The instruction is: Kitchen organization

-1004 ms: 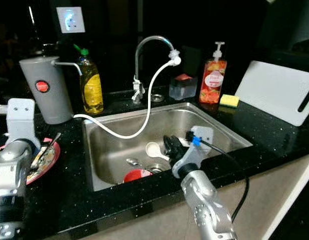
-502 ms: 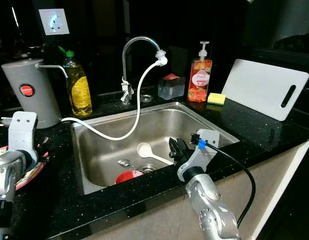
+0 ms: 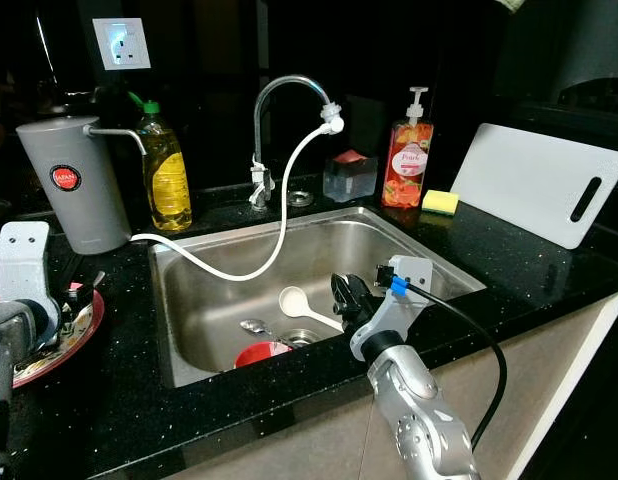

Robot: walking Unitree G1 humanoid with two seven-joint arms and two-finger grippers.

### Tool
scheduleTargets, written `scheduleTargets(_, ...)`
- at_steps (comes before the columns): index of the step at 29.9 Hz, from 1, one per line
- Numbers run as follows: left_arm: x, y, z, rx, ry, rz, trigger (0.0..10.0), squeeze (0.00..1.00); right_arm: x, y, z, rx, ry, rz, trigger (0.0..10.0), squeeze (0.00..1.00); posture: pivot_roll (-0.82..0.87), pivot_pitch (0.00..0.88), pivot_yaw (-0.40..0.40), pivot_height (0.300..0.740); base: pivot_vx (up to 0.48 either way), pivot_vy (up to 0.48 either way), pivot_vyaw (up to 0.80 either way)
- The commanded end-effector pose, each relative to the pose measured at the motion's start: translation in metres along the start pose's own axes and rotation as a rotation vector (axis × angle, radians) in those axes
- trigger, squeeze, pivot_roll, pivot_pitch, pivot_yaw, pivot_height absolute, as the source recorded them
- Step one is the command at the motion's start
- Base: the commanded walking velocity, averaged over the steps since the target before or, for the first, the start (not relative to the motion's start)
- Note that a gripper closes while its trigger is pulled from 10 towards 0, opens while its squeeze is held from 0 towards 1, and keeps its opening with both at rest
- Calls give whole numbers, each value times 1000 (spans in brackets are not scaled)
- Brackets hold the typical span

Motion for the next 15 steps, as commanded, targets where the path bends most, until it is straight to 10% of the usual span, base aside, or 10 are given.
scheduleTargets(1,4,-1,-5,43,24,-6,10000,0,2,-1,1,2,6,10,10000,0,-37,0,10,740,0,0,0)
scheduleTargets(10,11,-6,-14,95,83,-26,10000,0,0,1,0,5,6,1,10000,0,-37,0,19,740,0,0,0)
scheduleTargets(11,13,-6,-16,106,90,-26,9216,0,1,1,0,3,4,2,10000,0,-38,0,21,740,0,0,0)
scheduleTargets(12,15,-6,-19,118,93,-17,4000,0,2,1,1,1,1,-1,10000,0,-40,0,26,740,0,0,0)
scheduleTargets(14,15,-6,-19,118,93,-17,4000,0,2,1,1,1,1,-1,10000,0,-40,0,26,740,0,0,0)
scheduleTargets(15,18,-5,-21,128,95,-10,706,0,2,2,1,-1,-1,-4,10000,0,-39,0,28,740,0,0,0)
Point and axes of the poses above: a point about 5 cm out from each wrist's last joint towards the gripper, its own y axis pointing back from the gripper into the wrist, its own z axis along the axis of the wrist's last joint, x = y × z, the point moved 1 cm from there along -y, pointing out of the wrist towards the gripper, and after that the axes turned 2 degrees about -y, right-handed, at the moved point
